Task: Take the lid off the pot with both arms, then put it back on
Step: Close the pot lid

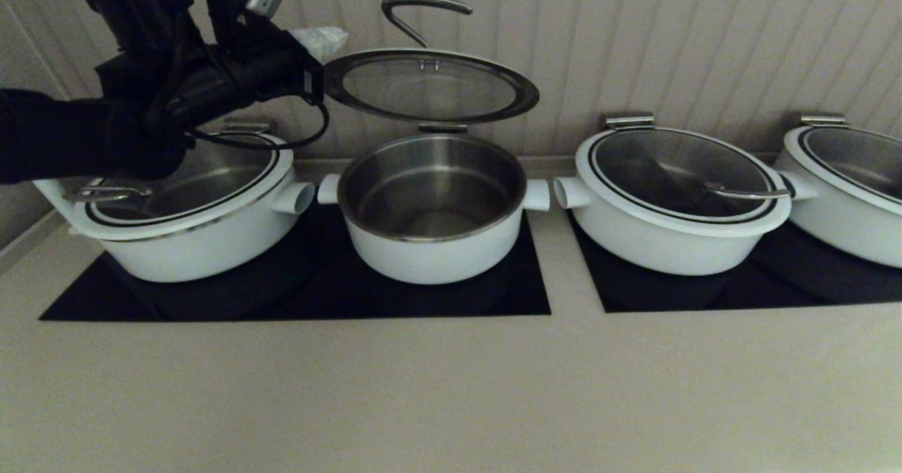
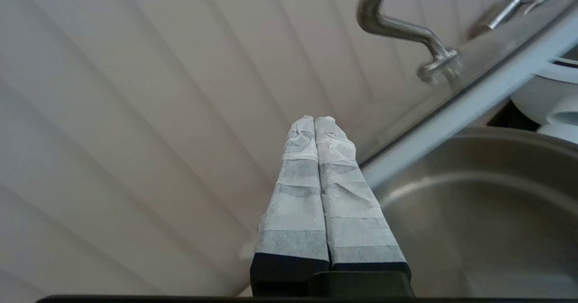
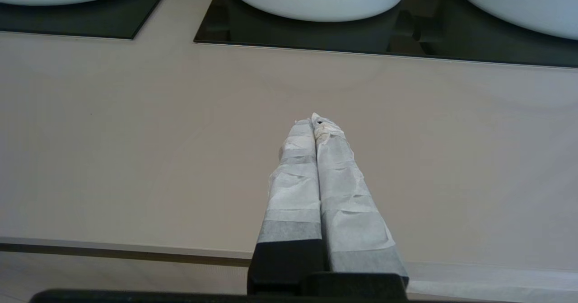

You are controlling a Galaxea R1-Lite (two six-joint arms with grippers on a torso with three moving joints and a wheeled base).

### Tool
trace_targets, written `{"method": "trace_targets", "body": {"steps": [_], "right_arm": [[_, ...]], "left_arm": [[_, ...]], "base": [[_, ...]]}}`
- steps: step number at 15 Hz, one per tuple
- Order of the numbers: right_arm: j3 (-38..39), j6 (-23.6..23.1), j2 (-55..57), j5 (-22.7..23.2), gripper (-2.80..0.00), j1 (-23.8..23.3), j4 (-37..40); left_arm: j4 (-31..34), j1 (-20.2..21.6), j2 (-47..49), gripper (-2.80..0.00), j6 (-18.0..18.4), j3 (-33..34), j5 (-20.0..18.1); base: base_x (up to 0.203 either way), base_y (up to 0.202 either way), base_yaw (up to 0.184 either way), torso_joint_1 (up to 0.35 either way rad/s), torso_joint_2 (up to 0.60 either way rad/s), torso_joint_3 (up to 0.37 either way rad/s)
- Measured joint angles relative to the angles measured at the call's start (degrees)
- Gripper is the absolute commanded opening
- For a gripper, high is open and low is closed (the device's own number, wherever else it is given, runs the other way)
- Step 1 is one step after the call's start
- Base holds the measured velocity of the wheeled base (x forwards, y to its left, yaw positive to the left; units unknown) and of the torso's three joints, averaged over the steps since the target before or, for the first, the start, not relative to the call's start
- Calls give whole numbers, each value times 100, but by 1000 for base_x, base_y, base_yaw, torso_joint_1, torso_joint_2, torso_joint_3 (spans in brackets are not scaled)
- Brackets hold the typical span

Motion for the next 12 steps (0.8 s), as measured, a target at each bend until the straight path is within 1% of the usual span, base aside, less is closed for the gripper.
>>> {"method": "trace_targets", "body": {"steps": [4,12], "right_arm": [[0,-2,0,0,-280,0,0],[0,0,0,-1,-280,0,0]], "left_arm": [[-83,0,-203,-280,98,454,-6],[-172,-27,-346,-280,106,730,-4]], "base": [[0,0,0,0,0,0],[0,0,0,0,0,0]]}}
